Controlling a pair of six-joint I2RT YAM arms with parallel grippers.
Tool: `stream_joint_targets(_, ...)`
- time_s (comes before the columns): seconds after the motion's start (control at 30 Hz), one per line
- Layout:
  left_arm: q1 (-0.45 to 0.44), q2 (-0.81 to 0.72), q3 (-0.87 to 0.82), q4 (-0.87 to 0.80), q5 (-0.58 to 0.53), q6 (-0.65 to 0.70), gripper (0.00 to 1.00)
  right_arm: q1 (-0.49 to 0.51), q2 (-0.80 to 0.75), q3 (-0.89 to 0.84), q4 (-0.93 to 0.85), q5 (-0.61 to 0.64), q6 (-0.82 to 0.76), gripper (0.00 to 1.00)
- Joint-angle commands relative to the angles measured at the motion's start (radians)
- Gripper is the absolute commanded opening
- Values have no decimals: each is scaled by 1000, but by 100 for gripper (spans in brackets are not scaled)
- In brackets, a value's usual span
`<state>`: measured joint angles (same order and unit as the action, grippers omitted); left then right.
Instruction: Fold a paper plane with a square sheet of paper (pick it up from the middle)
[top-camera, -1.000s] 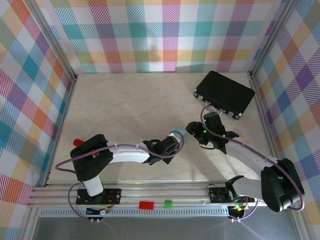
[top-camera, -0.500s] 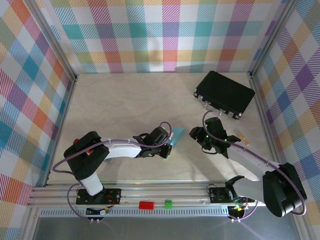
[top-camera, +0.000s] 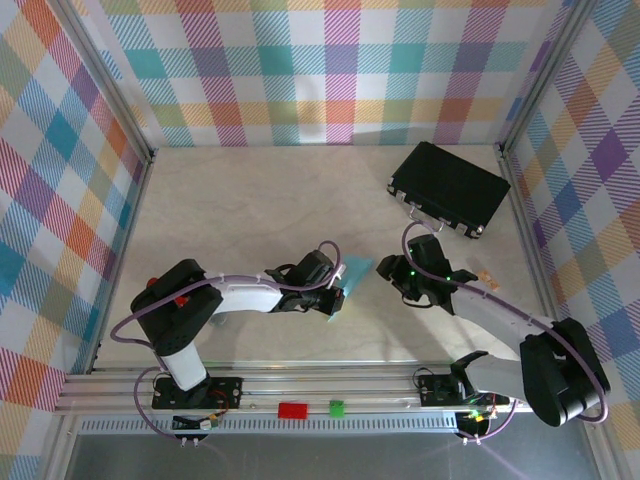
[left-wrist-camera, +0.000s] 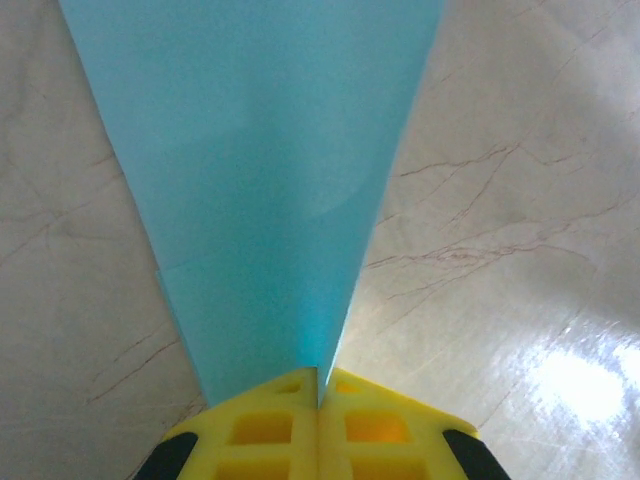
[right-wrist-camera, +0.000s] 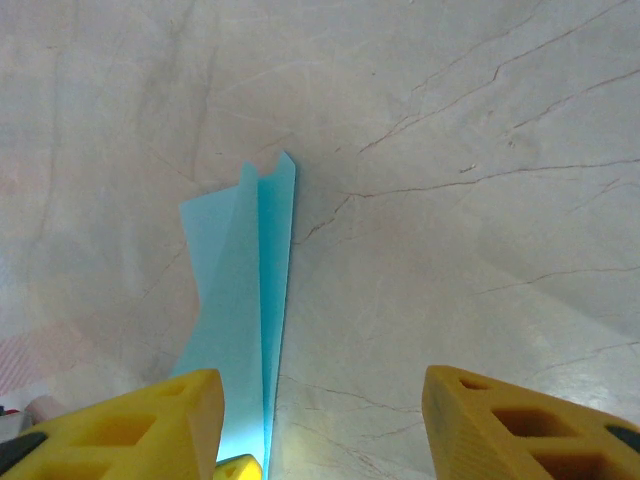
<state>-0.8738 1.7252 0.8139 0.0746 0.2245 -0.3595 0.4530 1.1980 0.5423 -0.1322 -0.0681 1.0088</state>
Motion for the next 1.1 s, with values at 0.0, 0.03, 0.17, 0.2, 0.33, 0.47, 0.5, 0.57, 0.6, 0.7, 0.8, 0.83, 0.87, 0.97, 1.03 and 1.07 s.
stream_joint_targets(0.0,8,30,28,-46,23,-3,0,-3,26,-5,31,-35,6,55)
stream_joint_targets(0.03,7,34,33,-53,21,0,0,-4,33,-5,35,-42,6,55)
stream_joint_targets(0.17,7,46,53,-93,11,4,0,-4,54,-8,60,-63,-10,54)
stream_joint_targets(0.2,8,50,58,-105,6,5,0,-4,57,-12,70,-70,-16,53)
stream_joint_targets(0.33,15,56,55,-101,20,-3,0,-3,63,-49,164,-122,-66,48)
stream_joint_targets(0.47,37,60,36,-52,76,-27,0,-3,50,-113,309,-203,-135,36)
stream_joint_targets(0.5,45,58,27,-30,96,-36,0,-4,49,-118,319,-227,-149,33)
stream_joint_targets(0.57,59,59,14,6,139,-46,0,-4,53,-110,319,-282,-173,29)
stream_joint_targets(0.6,65,63,10,13,158,-47,0,-3,61,-109,333,-311,-177,27)
stream_joint_targets(0.7,82,74,10,22,190,-47,0,0,101,-122,441,-388,-168,20)
stream_joint_targets(0.8,94,83,10,28,212,-52,0,4,161,-100,501,-436,-151,15)
stream_joint_targets(0.83,96,86,8,34,218,-55,0,6,183,-86,503,-450,-154,13)
stream_joint_targets(0.87,100,88,5,42,225,-61,0,12,208,-66,511,-468,-158,12)
stream_joint_targets(0.97,105,98,1,60,244,-74,0,23,270,-32,548,-486,-145,10)
stream_joint_targets(1.03,109,107,-2,66,251,-81,0,23,300,-16,564,-486,-138,10)
stream_joint_targets(1.07,111,112,-4,72,256,-85,0,24,315,-9,568,-484,-138,10)
